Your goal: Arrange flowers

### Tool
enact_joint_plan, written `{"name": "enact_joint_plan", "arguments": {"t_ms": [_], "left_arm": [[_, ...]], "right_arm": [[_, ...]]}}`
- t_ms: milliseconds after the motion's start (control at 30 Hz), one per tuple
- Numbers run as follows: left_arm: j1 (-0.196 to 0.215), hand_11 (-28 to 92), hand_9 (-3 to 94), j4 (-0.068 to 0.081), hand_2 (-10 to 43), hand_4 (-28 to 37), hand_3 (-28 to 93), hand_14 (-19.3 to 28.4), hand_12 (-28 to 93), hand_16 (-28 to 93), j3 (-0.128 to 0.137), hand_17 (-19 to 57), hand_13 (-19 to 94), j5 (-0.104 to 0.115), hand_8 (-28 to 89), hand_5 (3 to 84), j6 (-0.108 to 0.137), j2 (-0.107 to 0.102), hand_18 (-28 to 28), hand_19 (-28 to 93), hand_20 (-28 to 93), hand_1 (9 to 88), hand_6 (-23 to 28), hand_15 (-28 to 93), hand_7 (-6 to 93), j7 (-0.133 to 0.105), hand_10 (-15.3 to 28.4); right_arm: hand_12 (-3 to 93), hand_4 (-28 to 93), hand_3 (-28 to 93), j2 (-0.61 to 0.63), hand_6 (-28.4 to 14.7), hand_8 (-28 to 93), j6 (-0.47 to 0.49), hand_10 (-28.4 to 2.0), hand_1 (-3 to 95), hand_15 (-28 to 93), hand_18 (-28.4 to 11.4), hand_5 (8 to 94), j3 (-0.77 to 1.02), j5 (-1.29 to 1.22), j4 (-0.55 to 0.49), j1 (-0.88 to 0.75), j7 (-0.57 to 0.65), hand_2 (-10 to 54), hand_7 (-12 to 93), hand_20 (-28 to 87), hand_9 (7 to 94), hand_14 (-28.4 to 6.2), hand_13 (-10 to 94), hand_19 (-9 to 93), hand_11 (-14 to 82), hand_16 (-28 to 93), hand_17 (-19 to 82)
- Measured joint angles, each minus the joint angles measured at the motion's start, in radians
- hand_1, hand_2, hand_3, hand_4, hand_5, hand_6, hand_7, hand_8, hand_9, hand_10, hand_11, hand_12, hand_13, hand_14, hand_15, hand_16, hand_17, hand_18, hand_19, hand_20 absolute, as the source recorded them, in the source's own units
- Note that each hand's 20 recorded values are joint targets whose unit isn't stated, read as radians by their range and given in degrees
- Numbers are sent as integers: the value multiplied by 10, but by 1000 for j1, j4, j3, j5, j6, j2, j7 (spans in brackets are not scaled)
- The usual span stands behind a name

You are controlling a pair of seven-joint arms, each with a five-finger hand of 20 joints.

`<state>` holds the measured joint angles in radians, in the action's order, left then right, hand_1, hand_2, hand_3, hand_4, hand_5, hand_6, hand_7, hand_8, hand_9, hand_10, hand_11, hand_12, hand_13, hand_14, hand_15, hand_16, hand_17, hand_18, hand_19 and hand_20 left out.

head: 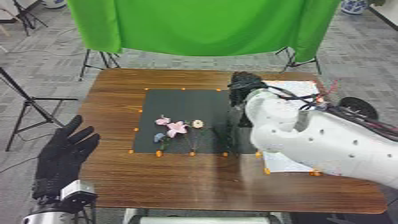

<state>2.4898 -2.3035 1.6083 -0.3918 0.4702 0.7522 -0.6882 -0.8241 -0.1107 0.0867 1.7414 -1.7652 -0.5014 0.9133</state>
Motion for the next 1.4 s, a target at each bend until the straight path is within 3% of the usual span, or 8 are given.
{"name": "enact_joint_plan", "arguments": {"t_ms": [300,567,833,967,1100,1200,1400], "left_arm": [[-5,303,330,1,73,-235,645,259,112,-124,0,-86,220,-8,-82,376,-1,10,234,472,93,282,97,583,109,14,193],[-9,303,330,1,73,-235,645,259,111,-124,1,-86,221,-14,-82,377,-3,17,234,472,94,283,98,583,109,27,193],[-15,304,330,1,73,-232,646,258,111,-124,1,-86,221,-21,-82,376,-6,24,234,472,93,285,97,583,108,35,192],[-18,303,330,1,73,-232,646,258,111,-124,0,-87,221,-21,-81,376,-6,24,234,472,93,285,97,584,109,35,192],[-18,304,330,1,73,-231,647,259,112,-125,0,-87,221,-21,-82,377,-6,24,235,472,93,286,97,584,109,35,191],[-15,304,330,1,72,-231,647,259,111,-125,0,-87,220,-21,-82,377,-5,25,234,472,93,285,97,584,110,34,192],[1,303,330,0,72,-232,648,259,111,-125,1,-86,220,-17,-82,377,-4,25,235,473,93,287,97,584,110,24,193]], "right_arm": [[339,-282,749,-80,10,45,11,-76,598,671,-138,793,-33,3,14,-14,1,-95,245,282,915,-20,831,932,83,168,563],[342,-264,751,-85,3,28,104,-79,566,681,-149,769,26,-14,14,-57,1,-95,252,287,903,-32,814,932,92,167,547],[321,-256,743,-85,-6,15,114,-82,542,685,-155,733,41,-38,14,-83,-2,-95,237,289,883,-36,810,932,118,160,542],[298,-248,747,-86,-11,1,123,-91,512,687,-159,695,46,-44,13,-88,-3,-95,219,290,867,-40,806,932,146,159,540],[198,-239,775,-83,-17,-37,124,-121,428,684,-165,661,46,-51,6,-87,-2,-73,186,294,828,-47,808,932,253,159,542],[176,-224,781,-71,-24,-105,119,-131,384,683,-170,646,50,-58,-17,-86,0,-59,173,300,822,-51,812,932,269,158,550],[174,-216,756,-35,-41,-106,115,-150,305,675,-171,604,94,-76,-84,-81,-1,-25,149,303,811,-58,813,932,264,158,558]]}}
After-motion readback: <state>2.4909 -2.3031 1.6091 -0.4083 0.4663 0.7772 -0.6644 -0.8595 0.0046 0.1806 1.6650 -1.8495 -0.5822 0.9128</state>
